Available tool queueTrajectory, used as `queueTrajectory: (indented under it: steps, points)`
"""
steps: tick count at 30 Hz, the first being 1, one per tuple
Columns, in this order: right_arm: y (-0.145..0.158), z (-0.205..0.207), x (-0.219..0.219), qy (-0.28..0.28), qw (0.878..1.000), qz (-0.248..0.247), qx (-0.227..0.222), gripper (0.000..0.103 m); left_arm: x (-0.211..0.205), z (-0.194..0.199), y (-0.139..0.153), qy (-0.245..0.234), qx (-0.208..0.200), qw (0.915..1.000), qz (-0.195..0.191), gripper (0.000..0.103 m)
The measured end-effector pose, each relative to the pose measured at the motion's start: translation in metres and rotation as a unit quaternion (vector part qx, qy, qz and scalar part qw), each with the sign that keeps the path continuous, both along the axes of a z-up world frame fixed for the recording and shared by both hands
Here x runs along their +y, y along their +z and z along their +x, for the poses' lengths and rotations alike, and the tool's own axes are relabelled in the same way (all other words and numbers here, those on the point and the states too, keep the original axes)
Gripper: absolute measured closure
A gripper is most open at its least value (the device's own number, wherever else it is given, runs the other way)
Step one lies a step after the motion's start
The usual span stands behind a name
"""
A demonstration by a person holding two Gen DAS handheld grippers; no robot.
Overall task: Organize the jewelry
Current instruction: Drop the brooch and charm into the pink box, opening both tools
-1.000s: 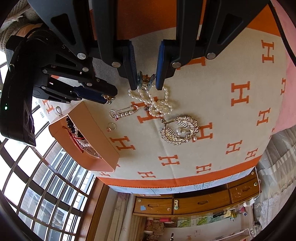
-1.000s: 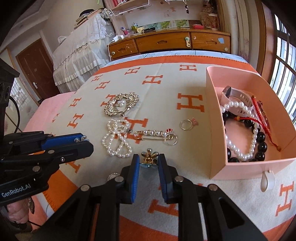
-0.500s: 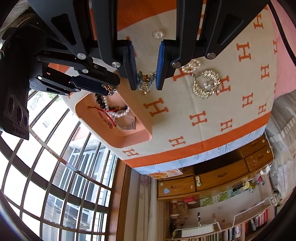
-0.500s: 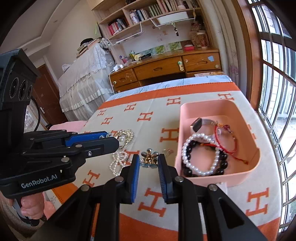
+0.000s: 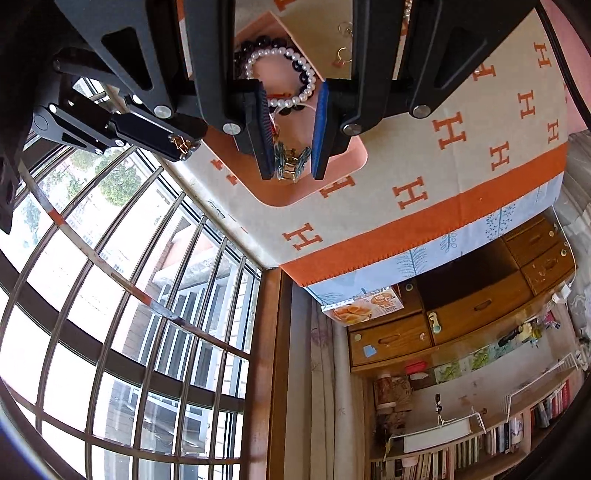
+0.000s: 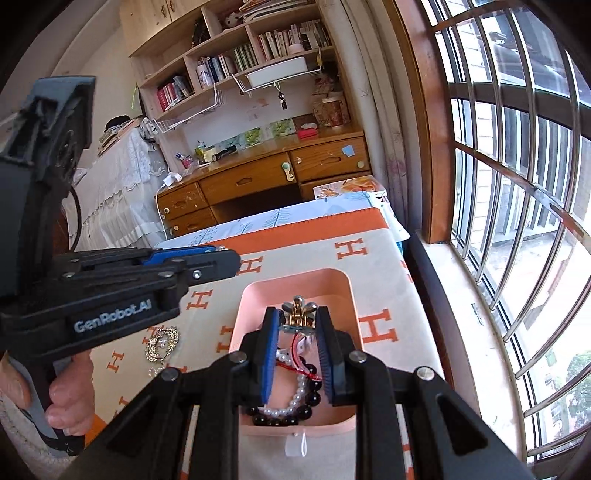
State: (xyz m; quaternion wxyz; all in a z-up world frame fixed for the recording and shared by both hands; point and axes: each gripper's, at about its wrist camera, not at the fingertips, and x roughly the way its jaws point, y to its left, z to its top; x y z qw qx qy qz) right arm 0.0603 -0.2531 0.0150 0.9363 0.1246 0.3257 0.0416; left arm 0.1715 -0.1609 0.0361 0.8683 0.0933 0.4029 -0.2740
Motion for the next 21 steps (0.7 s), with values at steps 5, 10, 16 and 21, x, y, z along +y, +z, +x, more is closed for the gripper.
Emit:
queueTrajectory:
  steps: [5, 10, 16, 21]
  points:
    - [-0.007, 0.01, -0.001, 0.003, 1.0, -0.009, 0.016, 0.082, -0.014, 0.023, -0.023, 0.006, 0.026, 0.9996, 0.005, 0.085]
    - [-0.022, 0.018, 0.001, 0.001, 0.999, -0.023, 0.035, 0.082, -0.016, 0.039, -0.048, 0.014, 0.049, 0.9985, 0.02, 0.085]
    - [-0.033, 0.022, -0.001, 0.009, 0.998, -0.009, 0.062, 0.074, -0.008, 0.039, -0.054, 0.026, 0.038, 0.9988, 0.013, 0.029]
    - [-0.035, 0.017, 0.002, 0.009, 0.998, -0.013, 0.059, 0.068, 0.0, 0.029, -0.045, 0.033, 0.014, 0.9993, 0.013, 0.027]
